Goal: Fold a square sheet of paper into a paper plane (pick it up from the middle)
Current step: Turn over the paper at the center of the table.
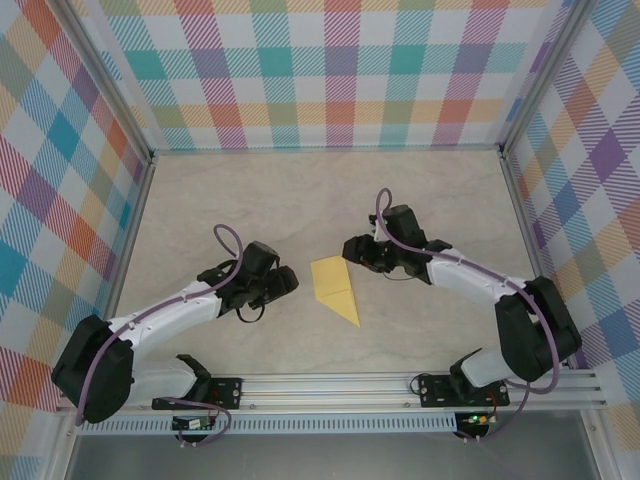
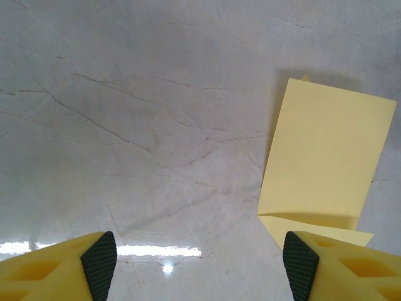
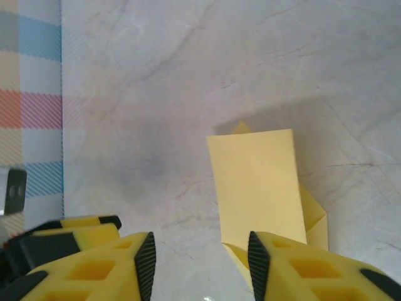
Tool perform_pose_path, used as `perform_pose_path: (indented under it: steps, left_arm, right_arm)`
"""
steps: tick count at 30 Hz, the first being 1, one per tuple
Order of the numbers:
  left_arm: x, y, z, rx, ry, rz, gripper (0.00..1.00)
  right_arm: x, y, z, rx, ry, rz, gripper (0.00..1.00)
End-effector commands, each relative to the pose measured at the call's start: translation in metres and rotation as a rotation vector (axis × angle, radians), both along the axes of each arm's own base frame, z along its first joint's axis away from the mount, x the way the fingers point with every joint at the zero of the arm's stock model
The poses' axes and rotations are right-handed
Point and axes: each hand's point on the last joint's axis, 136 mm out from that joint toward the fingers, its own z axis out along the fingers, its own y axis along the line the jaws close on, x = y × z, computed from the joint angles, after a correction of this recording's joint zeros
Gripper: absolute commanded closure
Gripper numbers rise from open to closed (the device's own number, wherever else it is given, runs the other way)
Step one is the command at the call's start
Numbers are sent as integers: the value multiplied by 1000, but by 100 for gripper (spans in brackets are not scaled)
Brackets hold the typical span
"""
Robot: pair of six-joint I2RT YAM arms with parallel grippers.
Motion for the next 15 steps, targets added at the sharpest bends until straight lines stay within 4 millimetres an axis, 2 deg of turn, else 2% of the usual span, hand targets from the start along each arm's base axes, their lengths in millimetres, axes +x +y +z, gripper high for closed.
perform_pose_path:
  steps: [1, 3, 5, 8, 15]
  left_arm:
    - [5, 4, 4, -3, -21, 14, 27]
    - [5, 4, 3, -2, -17, 15, 27]
    - [5, 3, 1, -2, -9, 14, 27]
    - [4, 3, -1, -5, -3, 20, 27]
    - [3, 5, -3, 2, 7, 30, 27]
  right_arm:
    - [-26, 4, -16, -64, -38, 117, 45]
    - [-39, 8, -22, -108, -22, 156, 43]
    - [-49, 6, -32, -153, 76, 176, 44]
    - [-59, 10, -40, -189, 63, 191, 41]
    - [-75, 21, -50, -236, 64, 216, 40]
